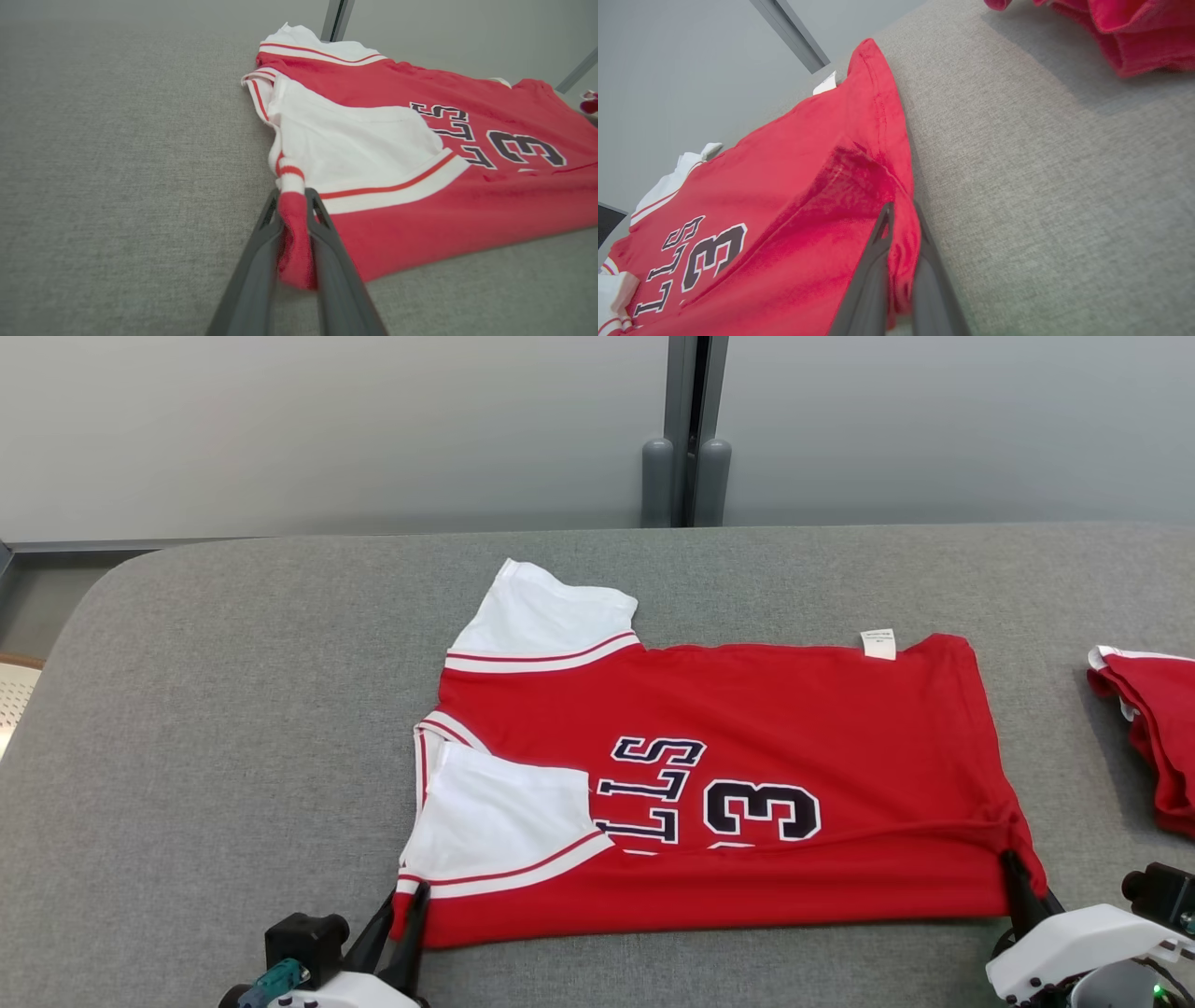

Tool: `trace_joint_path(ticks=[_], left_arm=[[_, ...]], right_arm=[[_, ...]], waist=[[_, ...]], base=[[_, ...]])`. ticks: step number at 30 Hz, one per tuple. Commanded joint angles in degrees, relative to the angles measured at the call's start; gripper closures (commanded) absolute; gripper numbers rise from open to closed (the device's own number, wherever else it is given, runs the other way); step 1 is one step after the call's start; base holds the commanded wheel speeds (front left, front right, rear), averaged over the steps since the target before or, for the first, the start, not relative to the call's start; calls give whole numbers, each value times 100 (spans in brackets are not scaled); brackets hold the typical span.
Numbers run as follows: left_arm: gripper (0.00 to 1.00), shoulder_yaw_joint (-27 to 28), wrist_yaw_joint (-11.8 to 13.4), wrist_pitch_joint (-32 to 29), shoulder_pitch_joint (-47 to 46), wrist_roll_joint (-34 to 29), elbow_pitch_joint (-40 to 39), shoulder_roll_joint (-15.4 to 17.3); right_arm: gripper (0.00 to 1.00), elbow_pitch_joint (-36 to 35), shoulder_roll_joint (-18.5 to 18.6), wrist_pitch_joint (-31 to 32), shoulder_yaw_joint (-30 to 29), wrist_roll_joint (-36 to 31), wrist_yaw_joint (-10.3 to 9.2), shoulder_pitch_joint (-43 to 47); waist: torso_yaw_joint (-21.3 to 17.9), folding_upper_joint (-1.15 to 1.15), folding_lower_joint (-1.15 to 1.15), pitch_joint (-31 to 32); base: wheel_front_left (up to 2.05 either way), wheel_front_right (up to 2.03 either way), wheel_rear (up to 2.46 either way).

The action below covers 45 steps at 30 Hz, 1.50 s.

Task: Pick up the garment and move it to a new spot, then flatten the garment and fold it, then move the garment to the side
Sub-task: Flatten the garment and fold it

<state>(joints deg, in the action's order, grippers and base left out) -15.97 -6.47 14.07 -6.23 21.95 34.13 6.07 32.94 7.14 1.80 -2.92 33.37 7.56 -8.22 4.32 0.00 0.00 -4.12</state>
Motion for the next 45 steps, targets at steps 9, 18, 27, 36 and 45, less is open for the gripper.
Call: trace_joint_path(ticks=[9, 18, 27, 36, 45], left_arm=[[0, 31, -58, 88, -61, 385, -192, -35], [0, 911, -83, 114, 152, 96, -2030, -253], [0, 773, -107, 114, -574, -384, -1750, -250], [0, -297, -101, -1128, -3179, -275, -406, 735], [0, -1442, -104, -2855, -5364, 662, 251, 1882]], right_arm=[[0, -856, -196, 110, -413, -623, -7, 318], [0, -1762, -126, -856, -3, -874, -7, 359], [0, -1880, 56, -1137, 429, -1218, -7, -220], [0, -1887, 198, -877, 871, -1508, -7, -1478], [0, -1705, 210, -964, 1454, -1367, -7, -2591]], waist=[[28, 0, 0, 25], [66, 0, 0, -128], [-177, 0, 0, -744], [-721, 0, 0, -1828], [-1305, 0, 0, -2583]], base=[[0, 0, 0], [0, 0, 0], [0, 0, 0], [0, 0, 0], [0, 0, 0]])
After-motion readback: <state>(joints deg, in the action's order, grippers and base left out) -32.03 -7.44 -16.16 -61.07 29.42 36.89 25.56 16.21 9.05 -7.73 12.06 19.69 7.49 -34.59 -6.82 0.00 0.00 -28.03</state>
